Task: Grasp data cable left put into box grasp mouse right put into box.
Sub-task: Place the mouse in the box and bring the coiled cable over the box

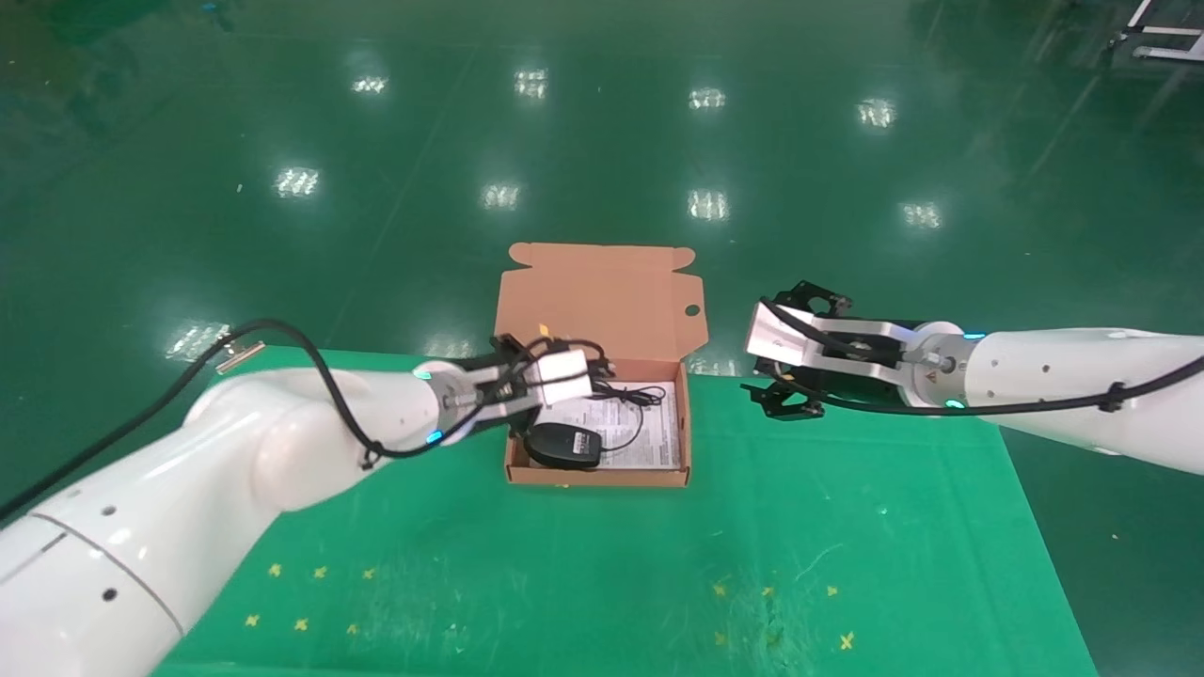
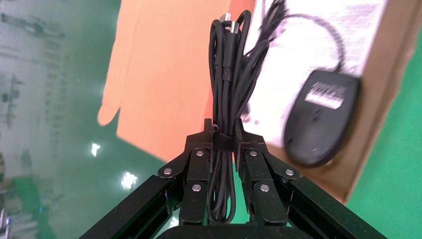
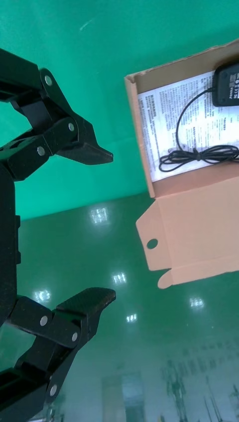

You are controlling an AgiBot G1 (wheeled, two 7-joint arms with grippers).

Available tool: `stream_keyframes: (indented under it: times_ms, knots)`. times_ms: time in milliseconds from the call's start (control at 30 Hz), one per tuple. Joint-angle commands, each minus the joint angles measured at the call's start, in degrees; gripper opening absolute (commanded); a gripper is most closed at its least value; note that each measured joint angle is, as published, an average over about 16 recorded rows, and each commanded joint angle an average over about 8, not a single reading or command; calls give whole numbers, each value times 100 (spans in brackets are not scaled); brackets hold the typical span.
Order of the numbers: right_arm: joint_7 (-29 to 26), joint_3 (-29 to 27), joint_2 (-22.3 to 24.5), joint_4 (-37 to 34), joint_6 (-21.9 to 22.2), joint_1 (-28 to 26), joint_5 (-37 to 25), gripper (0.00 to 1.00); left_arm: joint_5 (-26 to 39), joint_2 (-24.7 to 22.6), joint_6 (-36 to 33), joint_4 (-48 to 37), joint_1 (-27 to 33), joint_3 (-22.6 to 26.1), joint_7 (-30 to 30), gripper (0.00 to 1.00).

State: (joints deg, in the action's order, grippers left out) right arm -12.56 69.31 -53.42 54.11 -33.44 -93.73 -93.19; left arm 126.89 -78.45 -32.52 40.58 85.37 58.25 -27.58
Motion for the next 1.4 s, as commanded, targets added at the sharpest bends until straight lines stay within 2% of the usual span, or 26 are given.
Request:
stream_keyframes:
  times_ms: [33,267,300,533,567,1100,1267,1400]
  knots:
    - [-225,45,136,224,6,-18,-138,100,-230,-17,117,-4,-25,208,66,0]
    - [-901,145,458,786,-75,-128,-644,100,-833,-28,341,55,59,935,12,0]
    - [-976,155,483,839,-86,-138,-703,100,-902,-28,359,68,74,1017,9,4]
    - [-1251,201,568,1055,-108,-164,-943,100,-1230,-35,433,138,148,1367,34,91]
    - [-1261,204,573,1067,-109,-165,-957,100,-1250,-36,440,144,153,1386,37,100]
    - [-1225,185,563,1026,-91,-173,-919,100,-1288,140,439,325,167,1289,-31,100]
    - [-1173,128,666,1133,-33,-289,-974,100,-1440,298,491,500,343,1161,-146,100]
    - [-1039,132,811,1343,-172,-478,-1094,100,-1525,463,543,661,543,1032,-201,100]
